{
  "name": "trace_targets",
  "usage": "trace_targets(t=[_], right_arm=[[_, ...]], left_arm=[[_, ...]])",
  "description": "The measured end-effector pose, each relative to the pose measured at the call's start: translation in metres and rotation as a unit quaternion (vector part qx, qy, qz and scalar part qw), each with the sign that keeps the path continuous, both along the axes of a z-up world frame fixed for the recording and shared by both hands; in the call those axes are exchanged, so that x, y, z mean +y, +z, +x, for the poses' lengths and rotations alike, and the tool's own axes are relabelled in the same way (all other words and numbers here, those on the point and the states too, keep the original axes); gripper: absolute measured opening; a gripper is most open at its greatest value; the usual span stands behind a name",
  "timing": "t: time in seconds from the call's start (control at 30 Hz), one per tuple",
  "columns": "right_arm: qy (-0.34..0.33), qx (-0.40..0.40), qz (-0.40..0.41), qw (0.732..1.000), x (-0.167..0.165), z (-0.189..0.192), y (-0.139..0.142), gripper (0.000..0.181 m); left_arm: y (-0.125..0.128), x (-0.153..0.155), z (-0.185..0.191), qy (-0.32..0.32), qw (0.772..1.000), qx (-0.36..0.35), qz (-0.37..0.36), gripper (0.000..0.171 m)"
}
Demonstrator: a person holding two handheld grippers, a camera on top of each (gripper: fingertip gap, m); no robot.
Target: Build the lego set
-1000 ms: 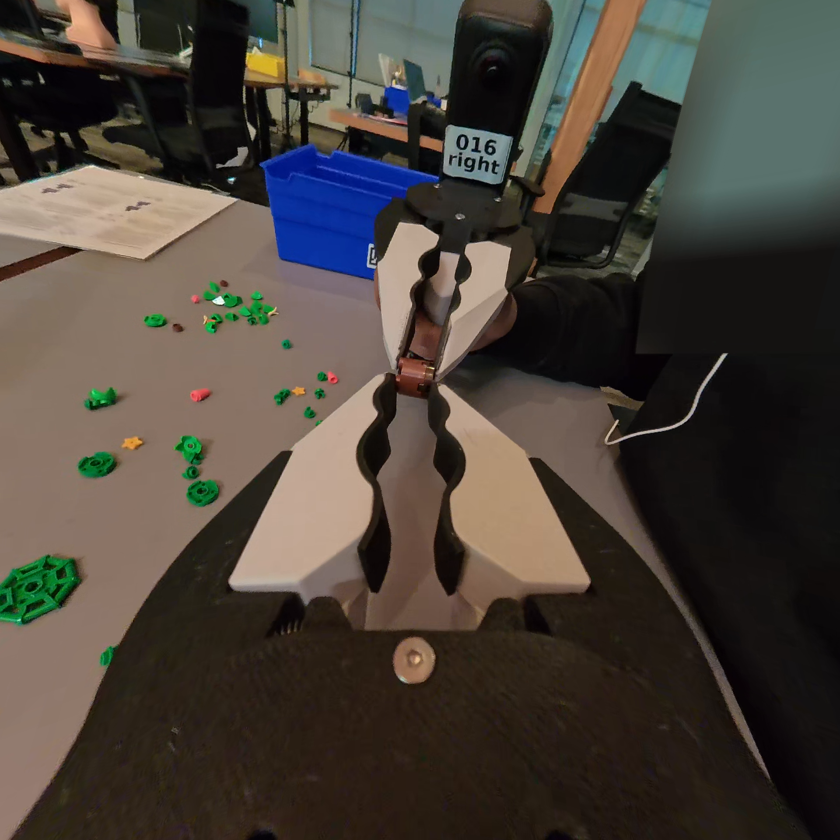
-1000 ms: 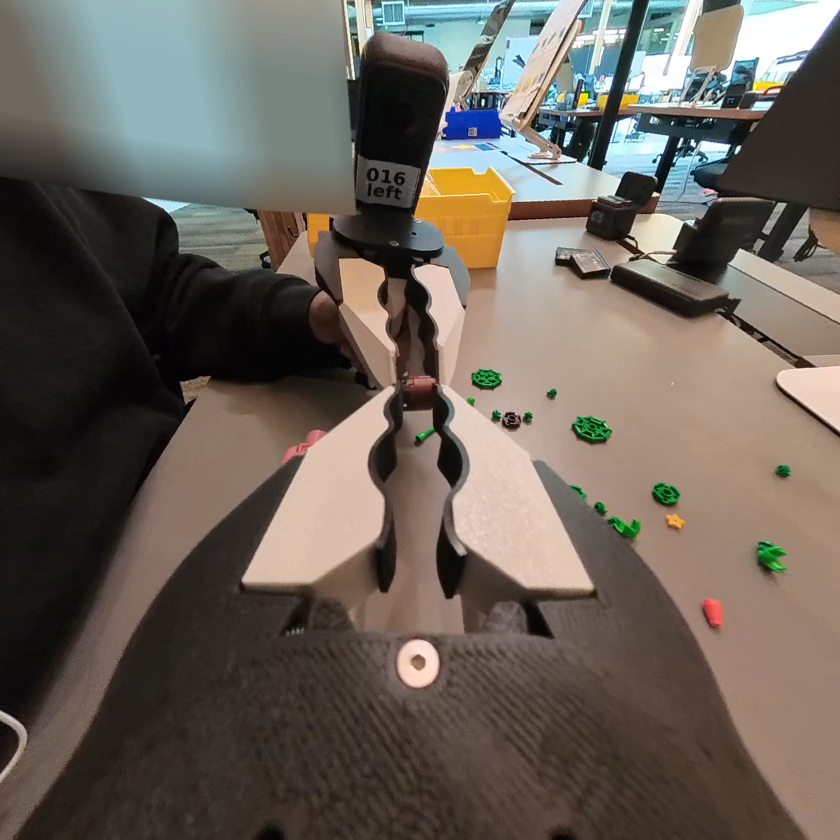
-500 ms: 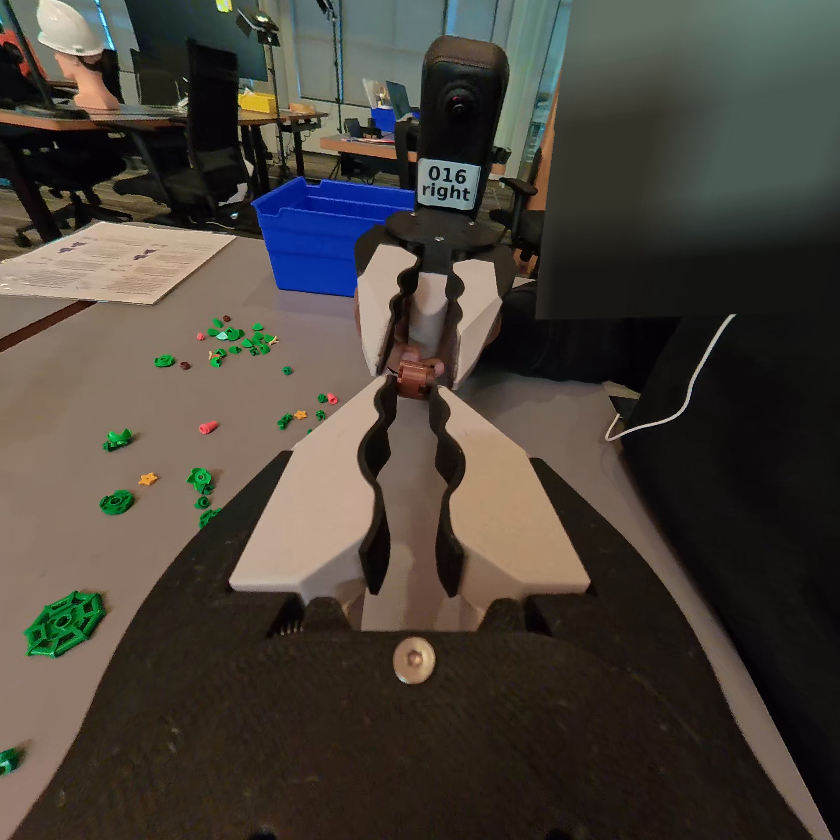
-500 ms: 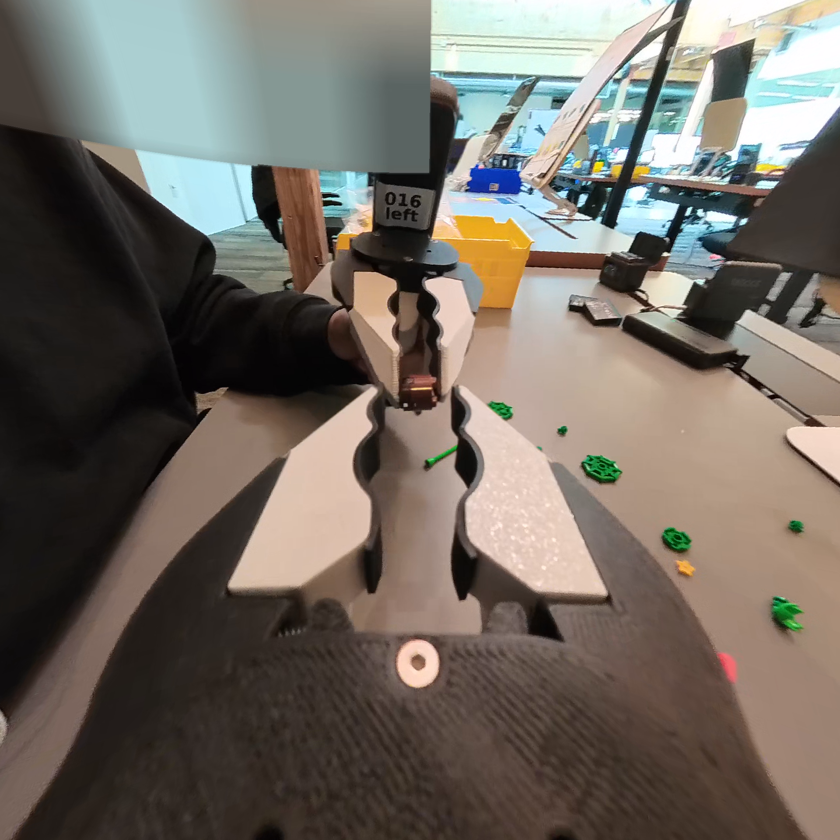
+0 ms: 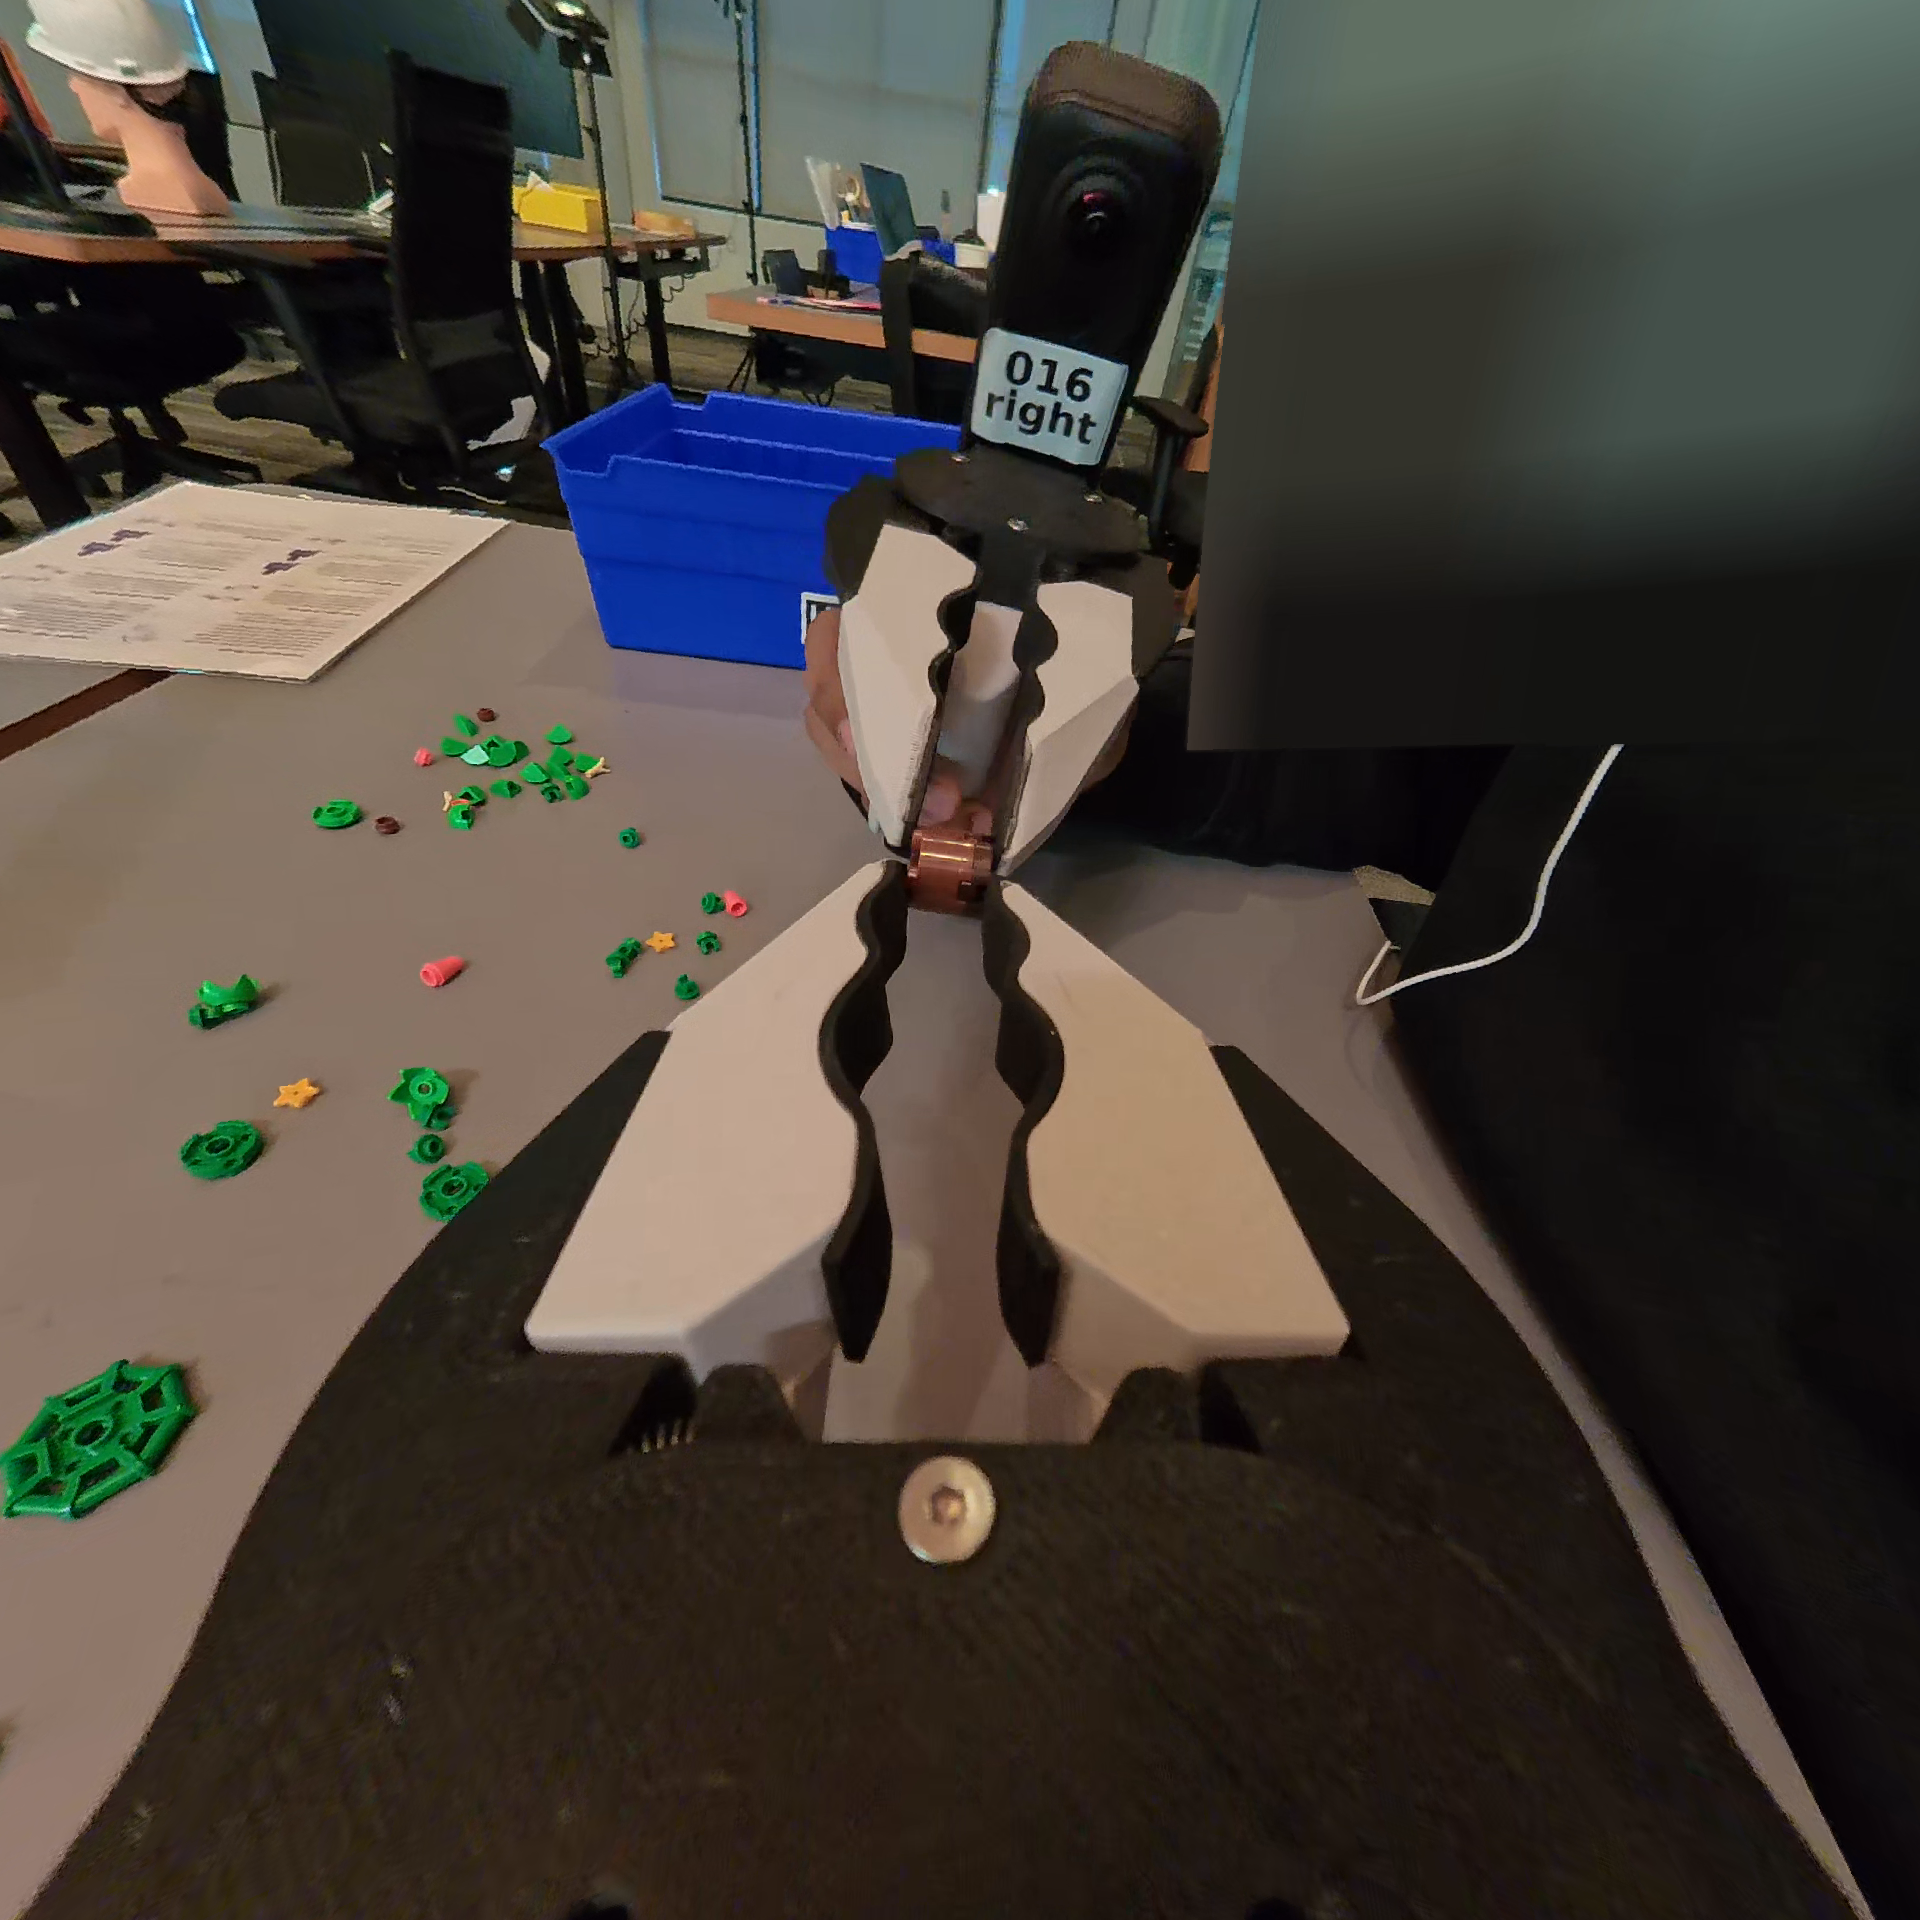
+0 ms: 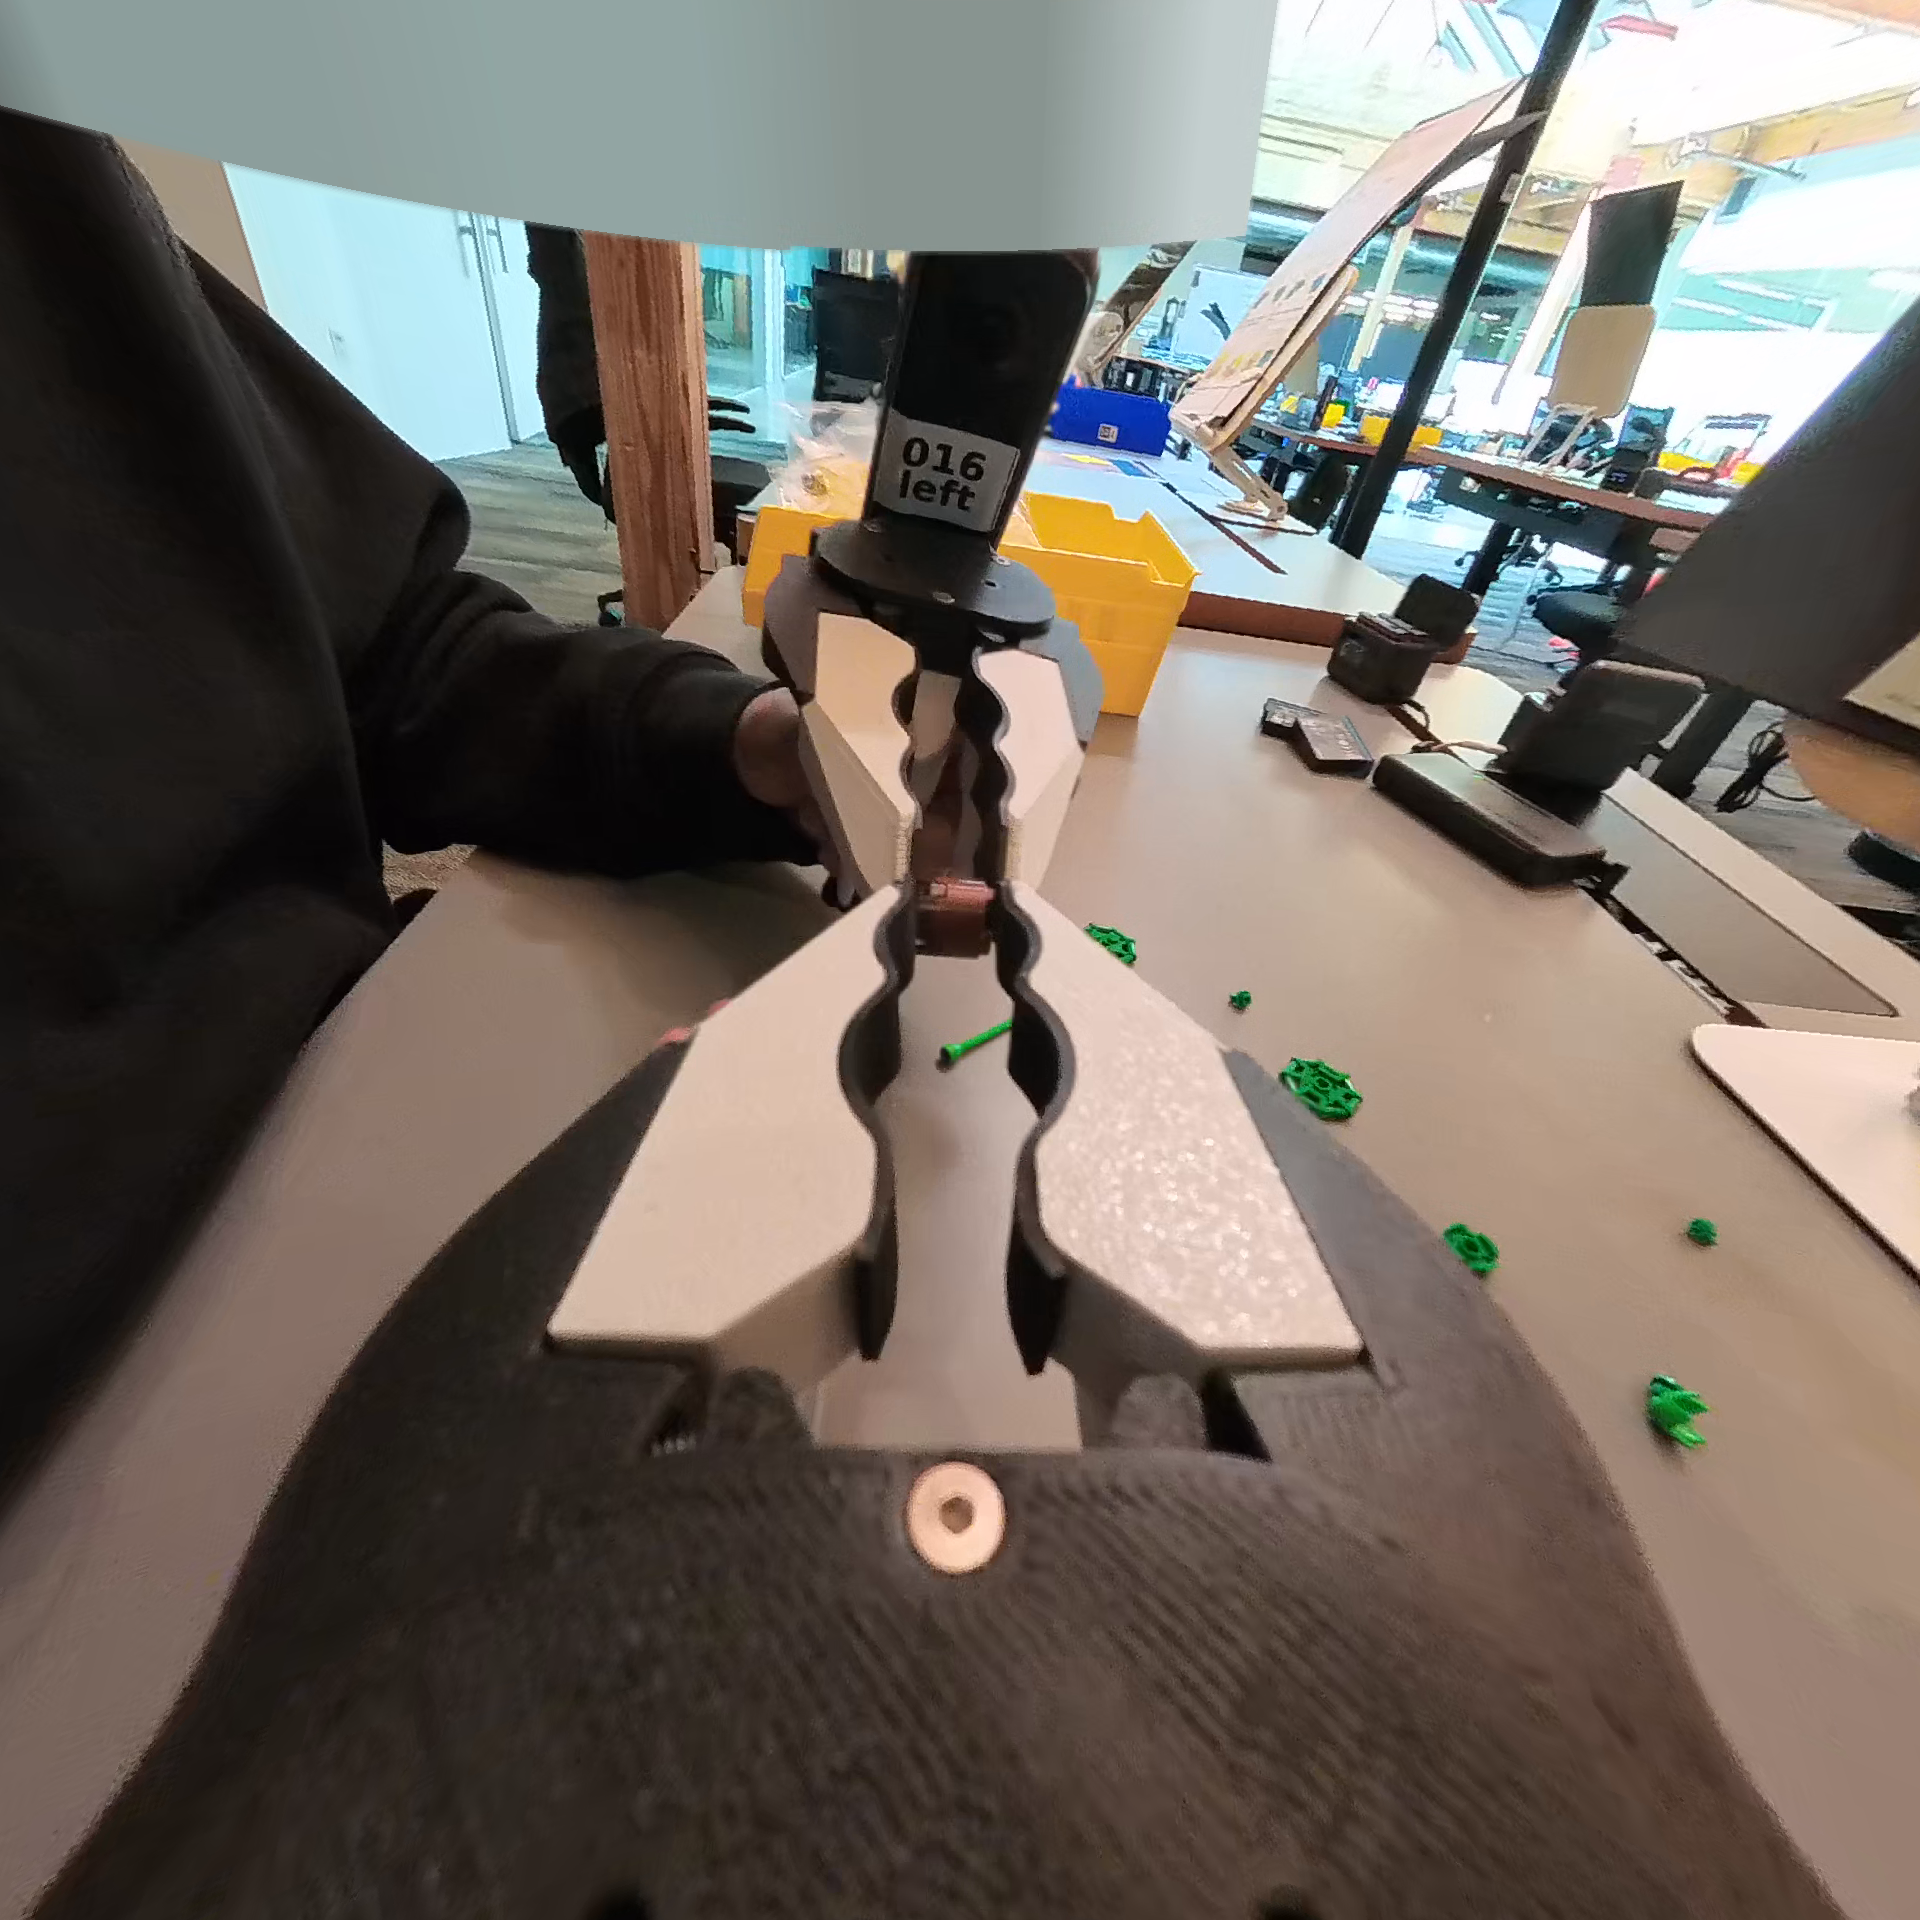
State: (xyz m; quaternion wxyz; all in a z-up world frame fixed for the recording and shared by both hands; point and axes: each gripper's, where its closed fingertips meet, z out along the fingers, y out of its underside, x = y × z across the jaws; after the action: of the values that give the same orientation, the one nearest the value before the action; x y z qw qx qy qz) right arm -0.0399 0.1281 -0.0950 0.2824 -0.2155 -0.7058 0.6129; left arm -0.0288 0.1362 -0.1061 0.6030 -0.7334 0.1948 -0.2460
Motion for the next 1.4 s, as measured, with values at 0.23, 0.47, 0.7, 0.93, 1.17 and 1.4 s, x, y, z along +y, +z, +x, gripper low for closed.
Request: trace_targets(t=[0.23,0.47,0.7,0.93,1.17,1.4], right_arm=[[-0.013,0.006,-0.006,1.000,0.004,0.000,0.008,0.012],[-0.004,0.003,-0.022,1.000,0.003,0.001,0.008,0.012],[-0.002,0.006,-0.027,1.000,0.001,0.001,0.009,0.012],[0.003,0.001,-0.034,0.999,-0.001,0.002,0.011,0.012],[-0.005,-0.010,-0.028,1.000,0.001,0.000,0.010,0.011],[-0.012,-0.019,-0.016,1.000,0.001,-0.001,0.008,0.011]], left_arm=[[0.005,0.001,-0.004,0.010,1.000,-0.009,0.023,0.015],[0.010,0.001,-0.004,0.019,0.999,-0.004,0.046,0.014],[0.011,-0.001,-0.001,0.006,0.999,-0.013,0.045,0.010],[0.013,-0.002,0.000,0.003,0.999,-0.011,0.042,0.010],[0.011,-0.001,-0.002,0.014,0.999,-0.018,0.025,0.010],[0.009,-0.001,-0.003,0.011,0.999,-0.028,0.010,0.010]])
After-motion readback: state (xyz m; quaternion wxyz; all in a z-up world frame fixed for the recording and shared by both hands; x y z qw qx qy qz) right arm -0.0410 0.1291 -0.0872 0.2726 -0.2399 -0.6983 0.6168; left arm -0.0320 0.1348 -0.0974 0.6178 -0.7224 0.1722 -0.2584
